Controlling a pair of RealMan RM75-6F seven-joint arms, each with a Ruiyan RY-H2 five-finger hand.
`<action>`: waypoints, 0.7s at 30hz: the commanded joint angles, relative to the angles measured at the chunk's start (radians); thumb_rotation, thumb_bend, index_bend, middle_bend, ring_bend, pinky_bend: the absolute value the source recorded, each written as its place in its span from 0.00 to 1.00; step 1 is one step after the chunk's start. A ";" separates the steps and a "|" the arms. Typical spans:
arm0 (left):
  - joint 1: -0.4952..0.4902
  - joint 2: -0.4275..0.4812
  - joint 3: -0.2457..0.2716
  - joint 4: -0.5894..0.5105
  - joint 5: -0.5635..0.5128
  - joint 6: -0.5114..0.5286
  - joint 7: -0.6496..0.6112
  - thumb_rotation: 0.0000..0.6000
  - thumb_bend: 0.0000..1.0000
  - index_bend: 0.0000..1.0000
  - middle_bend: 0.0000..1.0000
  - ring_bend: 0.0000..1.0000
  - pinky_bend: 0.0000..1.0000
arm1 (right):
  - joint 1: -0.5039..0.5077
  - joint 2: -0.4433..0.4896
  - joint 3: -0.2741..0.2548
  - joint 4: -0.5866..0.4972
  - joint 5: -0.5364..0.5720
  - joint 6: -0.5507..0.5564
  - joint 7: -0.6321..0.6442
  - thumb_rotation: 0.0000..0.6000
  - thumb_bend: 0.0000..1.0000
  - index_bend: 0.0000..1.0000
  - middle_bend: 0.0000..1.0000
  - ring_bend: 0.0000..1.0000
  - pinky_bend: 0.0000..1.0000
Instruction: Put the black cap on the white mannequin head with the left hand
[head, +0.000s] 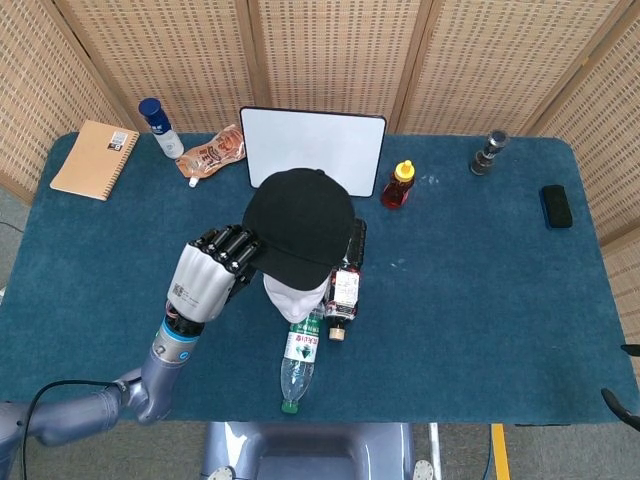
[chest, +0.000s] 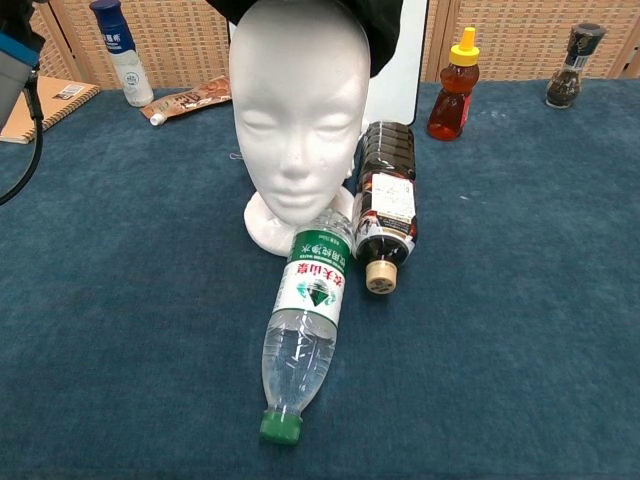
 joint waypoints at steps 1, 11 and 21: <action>0.017 0.001 0.017 0.002 0.015 0.009 0.006 1.00 0.57 0.78 0.52 0.46 0.74 | 0.002 -0.001 0.001 0.000 0.000 -0.002 0.000 1.00 0.20 0.32 0.37 0.33 0.32; 0.048 -0.019 0.047 0.038 0.034 0.006 0.008 1.00 0.56 0.78 0.52 0.46 0.73 | 0.001 -0.003 0.000 0.001 0.004 -0.007 -0.003 1.00 0.20 0.32 0.37 0.32 0.32; 0.071 -0.030 0.073 0.055 0.048 -0.011 0.011 1.00 0.56 0.78 0.52 0.46 0.72 | 0.004 -0.005 0.001 0.004 0.005 -0.011 -0.003 1.00 0.20 0.32 0.37 0.32 0.32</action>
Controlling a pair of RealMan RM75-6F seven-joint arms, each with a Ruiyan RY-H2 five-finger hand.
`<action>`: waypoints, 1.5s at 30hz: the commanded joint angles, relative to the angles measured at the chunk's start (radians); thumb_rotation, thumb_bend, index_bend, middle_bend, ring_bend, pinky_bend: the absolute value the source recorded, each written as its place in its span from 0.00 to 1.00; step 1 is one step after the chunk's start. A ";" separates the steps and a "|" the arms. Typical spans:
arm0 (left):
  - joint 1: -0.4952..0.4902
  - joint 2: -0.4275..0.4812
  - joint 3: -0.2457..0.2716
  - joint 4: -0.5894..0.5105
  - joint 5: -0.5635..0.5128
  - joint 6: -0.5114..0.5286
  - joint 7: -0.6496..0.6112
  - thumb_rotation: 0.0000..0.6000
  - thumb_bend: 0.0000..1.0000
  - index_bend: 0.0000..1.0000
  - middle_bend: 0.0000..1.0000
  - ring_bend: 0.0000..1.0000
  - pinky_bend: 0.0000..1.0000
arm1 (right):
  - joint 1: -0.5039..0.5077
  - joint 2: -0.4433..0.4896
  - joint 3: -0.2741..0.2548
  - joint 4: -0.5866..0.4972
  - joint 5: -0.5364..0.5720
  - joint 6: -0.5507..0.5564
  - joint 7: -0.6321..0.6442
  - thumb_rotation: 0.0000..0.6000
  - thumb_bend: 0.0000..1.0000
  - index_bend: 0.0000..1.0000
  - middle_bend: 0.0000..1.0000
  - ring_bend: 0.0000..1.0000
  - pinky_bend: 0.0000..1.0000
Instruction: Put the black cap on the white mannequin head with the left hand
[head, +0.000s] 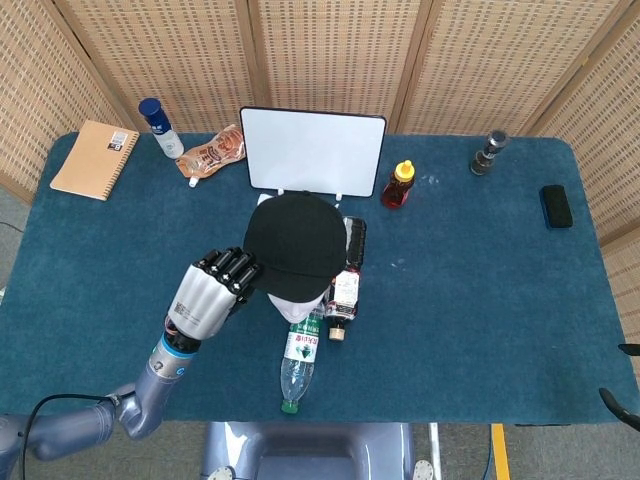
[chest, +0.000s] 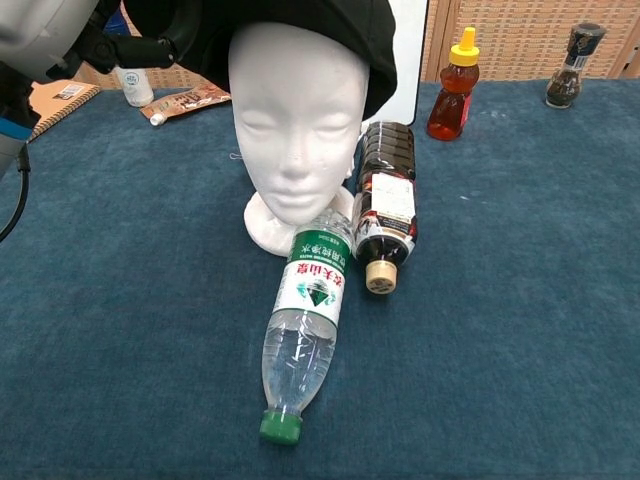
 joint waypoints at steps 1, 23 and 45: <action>0.004 0.000 0.002 0.001 0.001 -0.008 0.002 1.00 0.56 0.78 0.52 0.46 0.72 | 0.000 0.000 0.000 0.000 -0.001 0.001 0.000 1.00 0.20 0.32 0.37 0.32 0.32; 0.052 0.111 0.022 -0.191 -0.038 -0.131 0.091 1.00 0.37 0.37 0.31 0.20 0.51 | -0.004 -0.001 0.000 0.006 -0.005 0.010 0.009 1.00 0.20 0.32 0.37 0.33 0.32; 0.145 0.374 0.091 -0.544 -0.132 -0.292 0.234 1.00 0.30 0.17 0.13 0.03 0.35 | 0.000 0.004 0.002 -0.008 -0.011 0.011 -0.004 1.00 0.20 0.32 0.37 0.33 0.32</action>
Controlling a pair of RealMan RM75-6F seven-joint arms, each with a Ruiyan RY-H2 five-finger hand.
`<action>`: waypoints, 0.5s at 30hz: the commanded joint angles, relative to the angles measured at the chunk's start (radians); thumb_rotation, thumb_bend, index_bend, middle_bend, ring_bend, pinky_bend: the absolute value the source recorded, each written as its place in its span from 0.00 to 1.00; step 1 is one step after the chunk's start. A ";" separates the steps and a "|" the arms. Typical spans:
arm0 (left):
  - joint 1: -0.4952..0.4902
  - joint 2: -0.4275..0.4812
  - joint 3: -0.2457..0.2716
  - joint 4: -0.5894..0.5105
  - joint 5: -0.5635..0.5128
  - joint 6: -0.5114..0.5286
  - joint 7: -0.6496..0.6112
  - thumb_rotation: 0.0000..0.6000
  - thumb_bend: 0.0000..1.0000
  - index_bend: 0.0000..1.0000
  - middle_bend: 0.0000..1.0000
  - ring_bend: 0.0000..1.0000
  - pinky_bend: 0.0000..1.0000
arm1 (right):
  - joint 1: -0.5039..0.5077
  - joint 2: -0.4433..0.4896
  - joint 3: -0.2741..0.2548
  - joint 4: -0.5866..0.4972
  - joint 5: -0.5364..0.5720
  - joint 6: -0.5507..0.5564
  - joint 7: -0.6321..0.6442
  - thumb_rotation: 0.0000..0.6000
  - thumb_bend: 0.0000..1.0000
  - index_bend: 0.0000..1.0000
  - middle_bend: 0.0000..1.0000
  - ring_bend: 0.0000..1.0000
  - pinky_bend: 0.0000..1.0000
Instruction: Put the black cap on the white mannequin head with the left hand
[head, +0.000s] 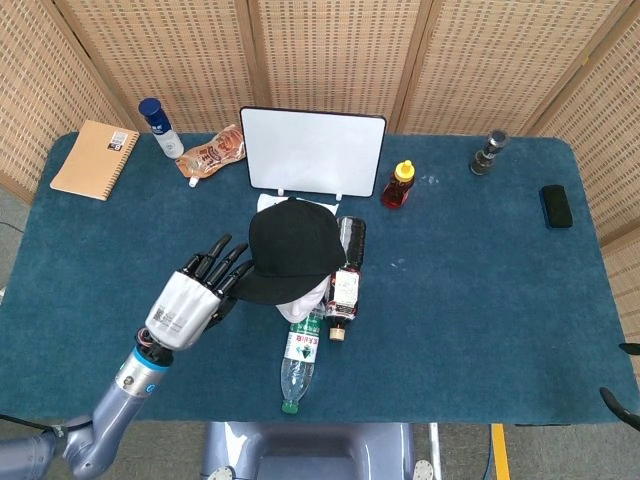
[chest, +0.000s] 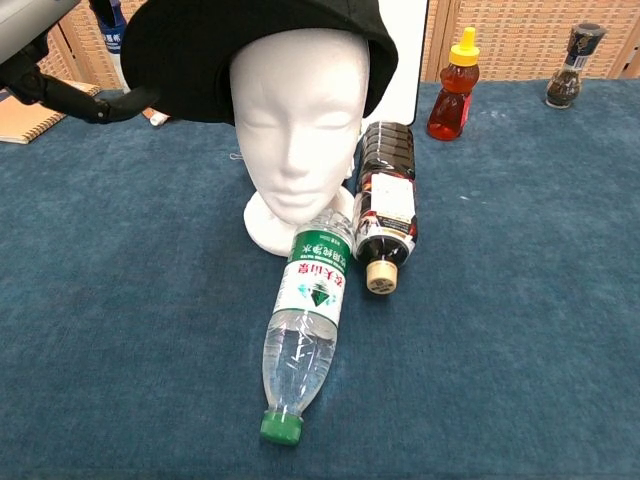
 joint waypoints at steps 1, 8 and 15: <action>0.027 0.079 0.029 -0.098 -0.040 -0.051 0.029 1.00 0.29 0.16 0.13 0.03 0.35 | 0.001 0.000 0.000 -0.001 0.000 -0.001 -0.001 1.00 0.20 0.32 0.37 0.33 0.32; 0.097 0.193 0.068 -0.204 -0.074 -0.030 -0.061 1.00 0.28 0.16 0.13 0.03 0.35 | 0.012 -0.001 0.000 -0.006 -0.004 -0.015 -0.009 1.00 0.20 0.32 0.37 0.32 0.32; 0.179 0.323 0.089 -0.269 -0.168 -0.001 -0.166 1.00 0.28 0.17 0.13 0.03 0.35 | 0.032 0.000 -0.005 -0.022 -0.016 -0.047 -0.031 1.00 0.20 0.32 0.37 0.33 0.32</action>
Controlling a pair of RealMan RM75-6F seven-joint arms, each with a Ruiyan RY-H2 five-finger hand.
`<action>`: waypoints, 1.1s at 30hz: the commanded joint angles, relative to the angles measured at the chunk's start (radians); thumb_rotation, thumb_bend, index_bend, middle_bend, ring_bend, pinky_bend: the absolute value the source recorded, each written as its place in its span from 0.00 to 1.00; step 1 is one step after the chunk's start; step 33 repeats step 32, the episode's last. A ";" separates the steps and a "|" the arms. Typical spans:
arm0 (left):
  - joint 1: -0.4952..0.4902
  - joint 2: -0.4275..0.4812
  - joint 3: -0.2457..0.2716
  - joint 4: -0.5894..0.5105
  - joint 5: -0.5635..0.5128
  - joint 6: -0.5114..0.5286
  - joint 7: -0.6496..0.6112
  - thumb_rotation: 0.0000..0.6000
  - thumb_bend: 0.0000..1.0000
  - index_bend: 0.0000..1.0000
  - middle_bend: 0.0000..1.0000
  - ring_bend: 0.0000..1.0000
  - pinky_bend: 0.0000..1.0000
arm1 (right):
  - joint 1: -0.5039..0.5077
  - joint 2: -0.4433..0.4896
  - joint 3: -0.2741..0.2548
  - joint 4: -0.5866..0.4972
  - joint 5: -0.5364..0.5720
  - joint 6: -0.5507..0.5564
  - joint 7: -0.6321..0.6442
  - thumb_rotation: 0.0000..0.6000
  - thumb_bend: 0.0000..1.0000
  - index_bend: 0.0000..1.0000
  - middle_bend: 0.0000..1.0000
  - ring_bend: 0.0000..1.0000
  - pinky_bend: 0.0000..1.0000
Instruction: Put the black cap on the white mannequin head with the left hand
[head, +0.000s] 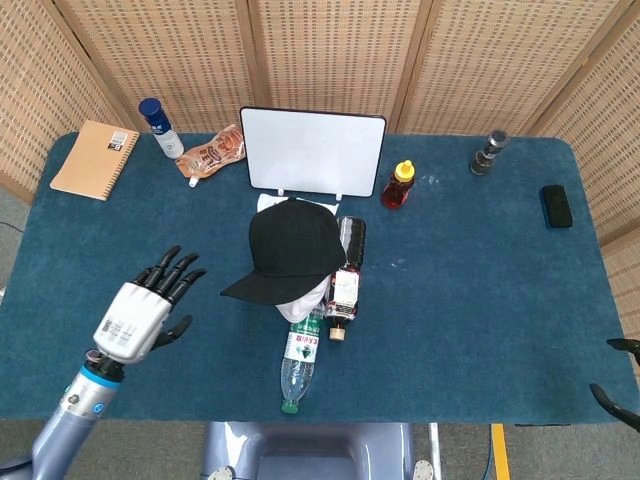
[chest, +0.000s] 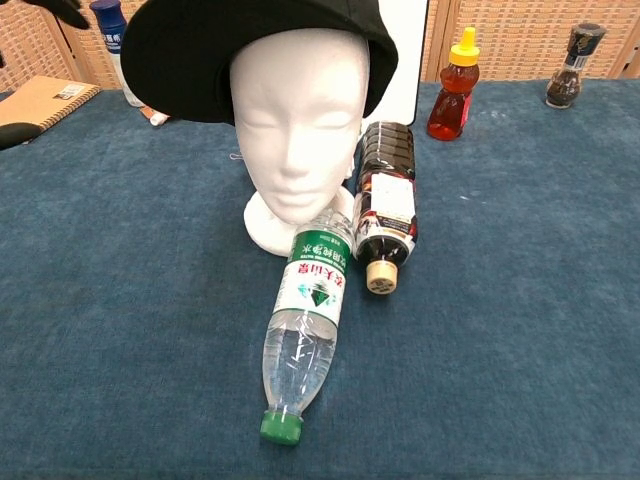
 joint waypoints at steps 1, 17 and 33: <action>0.064 0.064 0.009 -0.029 -0.068 0.041 -0.070 1.00 0.28 0.18 0.13 0.03 0.35 | 0.011 0.001 -0.003 -0.010 -0.006 -0.016 -0.012 1.00 0.20 0.32 0.37 0.33 0.32; 0.278 0.109 0.019 0.154 -0.247 0.151 -0.225 1.00 0.28 0.41 0.15 0.04 0.33 | 0.073 -0.012 -0.005 -0.066 0.006 -0.117 -0.132 1.00 0.20 0.32 0.37 0.32 0.32; 0.316 0.090 -0.012 0.159 -0.239 0.144 -0.250 1.00 0.28 0.41 0.16 0.04 0.33 | 0.082 -0.012 -0.011 -0.071 0.020 -0.134 -0.147 1.00 0.20 0.32 0.37 0.32 0.32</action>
